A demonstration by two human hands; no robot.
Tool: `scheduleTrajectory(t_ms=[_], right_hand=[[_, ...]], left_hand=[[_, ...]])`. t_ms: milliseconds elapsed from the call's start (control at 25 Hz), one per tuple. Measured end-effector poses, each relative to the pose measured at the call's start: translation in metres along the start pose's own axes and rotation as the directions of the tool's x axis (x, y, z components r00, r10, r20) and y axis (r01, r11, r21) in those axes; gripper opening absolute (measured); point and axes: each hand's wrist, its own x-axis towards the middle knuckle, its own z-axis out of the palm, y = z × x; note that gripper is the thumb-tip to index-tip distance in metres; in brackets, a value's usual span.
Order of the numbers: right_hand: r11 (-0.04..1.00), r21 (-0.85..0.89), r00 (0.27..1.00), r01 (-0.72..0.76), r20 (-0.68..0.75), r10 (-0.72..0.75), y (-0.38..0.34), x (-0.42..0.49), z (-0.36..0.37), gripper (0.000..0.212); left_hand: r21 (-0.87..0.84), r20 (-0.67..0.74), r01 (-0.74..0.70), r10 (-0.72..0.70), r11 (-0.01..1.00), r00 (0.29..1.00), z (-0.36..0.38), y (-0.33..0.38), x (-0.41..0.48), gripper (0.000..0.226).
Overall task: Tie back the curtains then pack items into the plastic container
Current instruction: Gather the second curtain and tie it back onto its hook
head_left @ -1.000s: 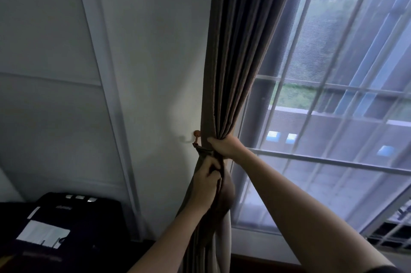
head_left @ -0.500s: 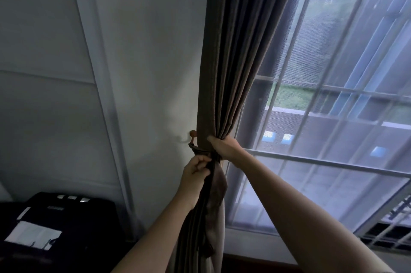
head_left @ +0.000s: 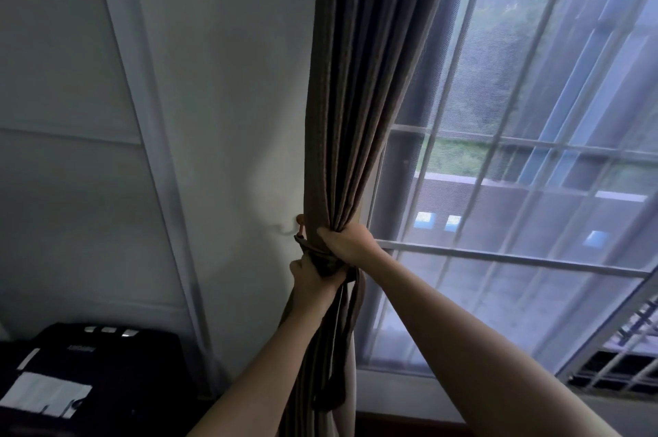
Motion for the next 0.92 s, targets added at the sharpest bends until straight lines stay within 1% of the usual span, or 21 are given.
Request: scheduleTrajectory(t_ms=[80,120,200,280,400,440,560,600,640,680,760,840,920], right_hand=[[0.997,-0.070,0.999,0.032,0.003,-0.032,-0.001,-0.002,-0.001,0.039],[0.992,-0.114,0.998,0.058,0.001,-0.058,-0.002,-0.003,0.000,0.041],[0.973,-0.198,0.993,0.116,0.002,-0.118,-0.004,0.002,0.002,0.046],[0.953,-0.252,0.986,0.168,0.033,-0.165,-0.004,0.006,0.000,0.050],[0.948,-0.290,0.992,0.129,0.049,-0.120,-0.005,0.009,-0.008,0.054],[0.958,-0.261,0.992,0.118,0.072,-0.102,-0.005,0.011,-0.009,0.055],[0.990,-0.127,0.988,0.062,0.146,-0.043,0.004,0.031,-0.008,0.043],[0.993,-0.115,0.985,0.030,0.174,-0.010,0.011,0.039,-0.007,0.044],[0.991,-0.130,0.984,0.034,0.177,-0.010,0.009,0.036,-0.008,0.048],[0.986,-0.153,0.981,0.069,0.189,-0.039,0.010,0.034,-0.009,0.052],[0.962,-0.217,0.970,0.165,0.212,-0.118,0.019,0.040,-0.008,0.051],[0.918,-0.298,0.952,0.261,0.238,-0.193,0.021,0.043,-0.010,0.046],[0.877,-0.359,0.934,0.318,0.279,-0.224,0.018,0.038,-0.016,0.034]], left_hand=[[0.247,-0.084,0.027,-0.006,0.969,0.996,0.002,0.004,0.007,0.066],[0.334,-0.127,0.016,0.028,0.943,0.992,0.004,0.007,0.009,0.069],[0.407,-0.187,-0.015,0.100,0.913,0.977,0.009,0.013,0.013,0.059],[0.399,-0.248,-0.061,0.172,0.915,0.954,0.013,0.013,0.013,0.048],[0.376,-0.290,-0.122,0.242,0.919,0.926,0.014,0.007,0.013,0.043],[0.380,-0.306,-0.118,0.245,0.917,0.920,0.013,0.006,0.014,0.041],[0.398,-0.357,-0.100,0.255,0.912,0.899,0.013,0.004,0.019,0.032],[0.394,-0.370,-0.107,0.264,0.913,0.891,0.014,0.004,0.019,0.029],[0.390,-0.379,-0.116,0.275,0.913,0.884,0.013,0.003,0.019,0.026],[0.385,-0.385,-0.128,0.285,0.914,0.878,0.013,0.004,0.018,0.025],[0.395,-0.387,-0.165,0.327,0.904,0.862,0.012,0.007,0.016,0.029],[0.422,-0.385,-0.180,0.355,0.889,0.852,0.013,0.008,0.017,0.035],[0.427,-0.364,-0.169,0.340,0.888,0.867,0.013,0.006,0.020,0.035]])
